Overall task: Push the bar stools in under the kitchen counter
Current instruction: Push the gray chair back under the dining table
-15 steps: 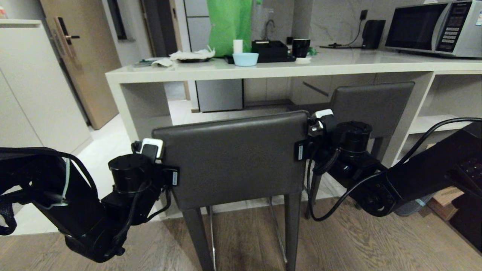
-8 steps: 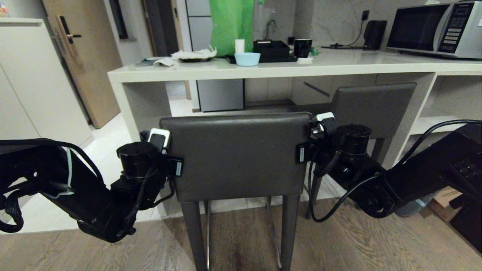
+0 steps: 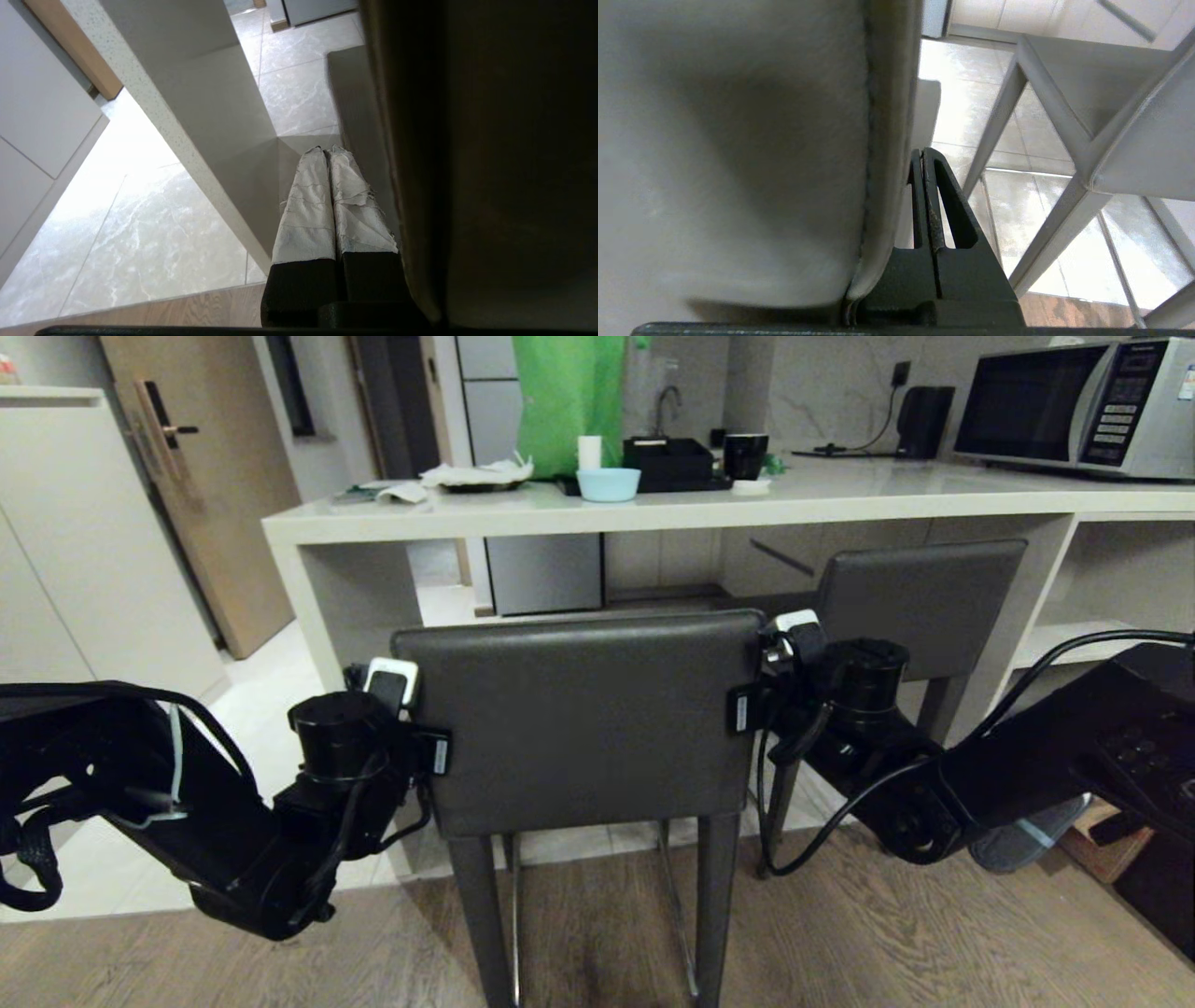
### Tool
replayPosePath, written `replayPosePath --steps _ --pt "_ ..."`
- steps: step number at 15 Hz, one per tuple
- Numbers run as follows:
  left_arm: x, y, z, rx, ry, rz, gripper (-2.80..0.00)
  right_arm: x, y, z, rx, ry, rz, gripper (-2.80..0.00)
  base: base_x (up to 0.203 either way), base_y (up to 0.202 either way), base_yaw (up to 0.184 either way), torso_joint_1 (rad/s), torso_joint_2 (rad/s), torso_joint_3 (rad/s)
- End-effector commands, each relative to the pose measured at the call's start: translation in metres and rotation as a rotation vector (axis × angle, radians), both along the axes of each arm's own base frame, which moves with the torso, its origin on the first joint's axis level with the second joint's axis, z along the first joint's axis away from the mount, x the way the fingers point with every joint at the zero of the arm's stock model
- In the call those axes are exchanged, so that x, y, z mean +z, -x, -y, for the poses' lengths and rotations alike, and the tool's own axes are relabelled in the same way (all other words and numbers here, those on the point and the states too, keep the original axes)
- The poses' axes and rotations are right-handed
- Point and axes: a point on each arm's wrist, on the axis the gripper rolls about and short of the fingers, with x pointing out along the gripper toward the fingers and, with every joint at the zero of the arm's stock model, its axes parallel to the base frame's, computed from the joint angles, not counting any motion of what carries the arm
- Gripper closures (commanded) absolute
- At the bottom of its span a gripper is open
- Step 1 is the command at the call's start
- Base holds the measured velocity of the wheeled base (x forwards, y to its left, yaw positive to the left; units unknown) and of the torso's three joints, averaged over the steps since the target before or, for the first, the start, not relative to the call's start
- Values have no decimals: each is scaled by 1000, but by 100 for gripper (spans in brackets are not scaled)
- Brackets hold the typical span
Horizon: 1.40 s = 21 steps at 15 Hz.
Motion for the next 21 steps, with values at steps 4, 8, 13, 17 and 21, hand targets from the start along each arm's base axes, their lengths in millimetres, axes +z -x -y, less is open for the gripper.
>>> replayPosePath --steps 4,8,13,17,21 --pt "16 29 0 -32 4 9 0 -8 8 -33 77 4 -3 0 0 0 0 0 0 0" --pt "10 23 0 -23 -3 -2 0 -9 5 -29 80 8 -10 0 0 0 0 0 0 0" --pt "-13 -5 27 -63 -11 -3 0 -6 6 15 10 18 -39 0 0 0 0 0 0 0" --pt "-14 -17 29 -55 -6 11 0 -8 6 19 18 26 -21 0 0 0 0 0 0 0" --pt "0 -13 23 -48 12 38 0 -9 0 12 26 26 -8 0 0 0 0 0 0 0"
